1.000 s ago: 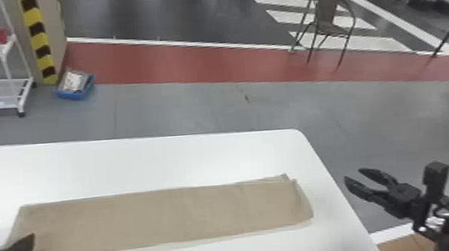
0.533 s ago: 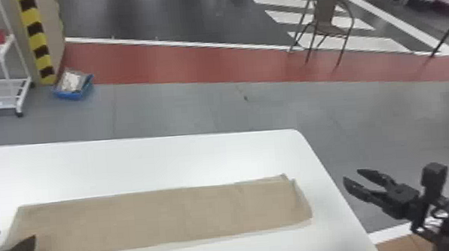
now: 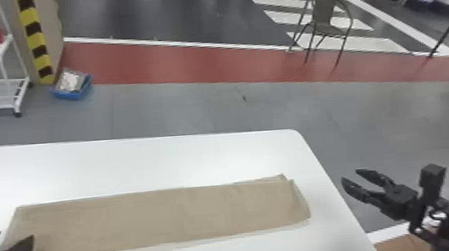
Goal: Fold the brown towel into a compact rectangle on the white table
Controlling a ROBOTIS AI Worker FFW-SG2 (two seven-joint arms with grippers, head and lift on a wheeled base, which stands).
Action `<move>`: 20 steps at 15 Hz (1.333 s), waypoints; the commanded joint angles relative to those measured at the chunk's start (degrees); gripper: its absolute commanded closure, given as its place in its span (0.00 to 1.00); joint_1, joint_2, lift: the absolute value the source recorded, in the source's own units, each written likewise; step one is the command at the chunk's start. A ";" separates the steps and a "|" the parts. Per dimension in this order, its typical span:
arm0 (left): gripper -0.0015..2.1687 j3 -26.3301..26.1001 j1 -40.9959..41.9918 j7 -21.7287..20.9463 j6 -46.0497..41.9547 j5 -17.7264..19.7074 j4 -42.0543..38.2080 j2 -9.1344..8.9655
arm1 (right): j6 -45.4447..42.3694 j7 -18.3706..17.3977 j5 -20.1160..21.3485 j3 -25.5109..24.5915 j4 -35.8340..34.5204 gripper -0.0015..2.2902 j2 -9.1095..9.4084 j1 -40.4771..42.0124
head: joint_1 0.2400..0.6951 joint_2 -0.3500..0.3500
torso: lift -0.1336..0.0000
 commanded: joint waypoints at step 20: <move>0.25 0.25 5.36 0.00 -3.74 -0.55 -7.18 -0.44 | 3.41 -12.93 4.46 4.71 -15.57 0.43 12.09 7.33 | 1.00 0.10 | 1.00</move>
